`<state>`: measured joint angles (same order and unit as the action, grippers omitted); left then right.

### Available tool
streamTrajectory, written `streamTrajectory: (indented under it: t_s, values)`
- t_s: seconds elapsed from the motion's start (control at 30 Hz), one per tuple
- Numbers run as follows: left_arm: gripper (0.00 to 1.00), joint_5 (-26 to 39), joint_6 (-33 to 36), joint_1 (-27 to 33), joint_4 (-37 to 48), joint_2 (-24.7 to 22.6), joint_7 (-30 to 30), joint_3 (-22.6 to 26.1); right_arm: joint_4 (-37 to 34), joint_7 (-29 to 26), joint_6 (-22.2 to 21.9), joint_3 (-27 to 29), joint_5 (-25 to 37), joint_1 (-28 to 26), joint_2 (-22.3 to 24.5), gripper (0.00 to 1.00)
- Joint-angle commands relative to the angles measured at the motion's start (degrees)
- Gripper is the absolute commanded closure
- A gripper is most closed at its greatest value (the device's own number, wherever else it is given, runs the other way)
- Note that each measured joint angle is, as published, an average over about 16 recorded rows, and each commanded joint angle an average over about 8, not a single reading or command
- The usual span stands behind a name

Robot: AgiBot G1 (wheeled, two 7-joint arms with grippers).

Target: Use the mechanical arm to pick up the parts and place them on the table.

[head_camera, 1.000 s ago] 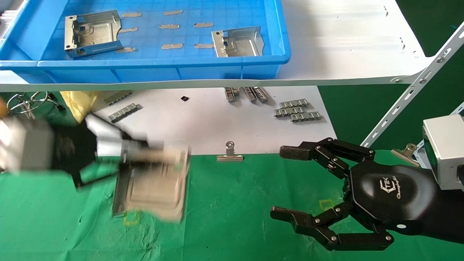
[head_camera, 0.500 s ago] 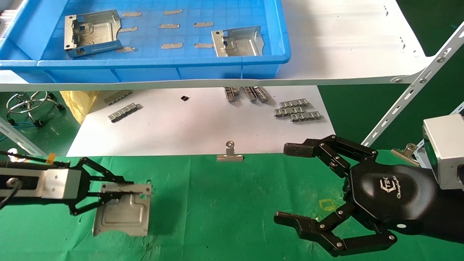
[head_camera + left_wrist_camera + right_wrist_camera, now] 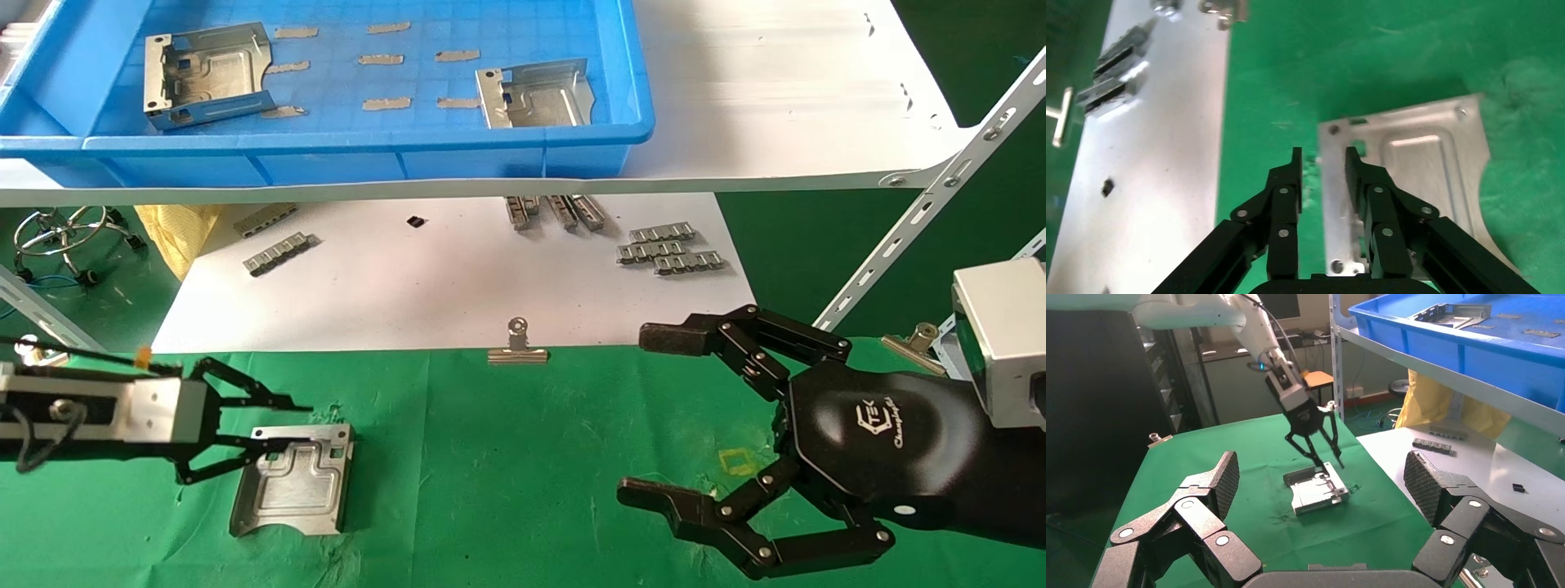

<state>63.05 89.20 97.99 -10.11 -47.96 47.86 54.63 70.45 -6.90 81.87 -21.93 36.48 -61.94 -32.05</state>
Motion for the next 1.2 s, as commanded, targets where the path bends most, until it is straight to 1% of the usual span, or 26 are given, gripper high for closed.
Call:
streamTrajectory:
  t_s: [0.03, 0.2, 0.47, 0.7, 0.93, 1.2]
  values:
    - [0.00, -0.32, 0.51, 0.54, 1.31, -0.28, 0.21, -0.19, 0.00, 0.00, 0.00, 0.00, 0.00, 0.00, 0.00, 0.00]
    - [0.00, -3.54, 1.38, -0.14, 3.58, -0.16, -2.39, -1.83, 0.00, 0.00, 0.00, 0.00, 0.00, 0.00, 0.00, 0.00]
    - [0.00, -8.66, 1.34, -4.26, 6.61, -1.30, -7.98, -4.41, -0.01, 0.00, -0.01, 0.00, -0.01, 0.01, 0.00, 0.00]
    - [0.00, -10.07, 1.23, -5.44, 7.63, -1.68, -8.75, -5.20, -0.02, 0.00, -0.02, 0.01, -0.01, 0.02, 0.00, 0.00]
    - [0.00, -9.50, 1.15, -5.35, 5.70, -1.19, -9.11, -5.38, -0.02, 0.00, -0.01, 0.01, -0.01, 0.02, 0.00, 0.00]
    - [0.00, -10.89, 0.61, -8.98, -2.23, 0.43, -14.84, -9.23, -0.02, 0.00, -0.02, 0.01, -0.01, 0.02, 0.00, 0.00]
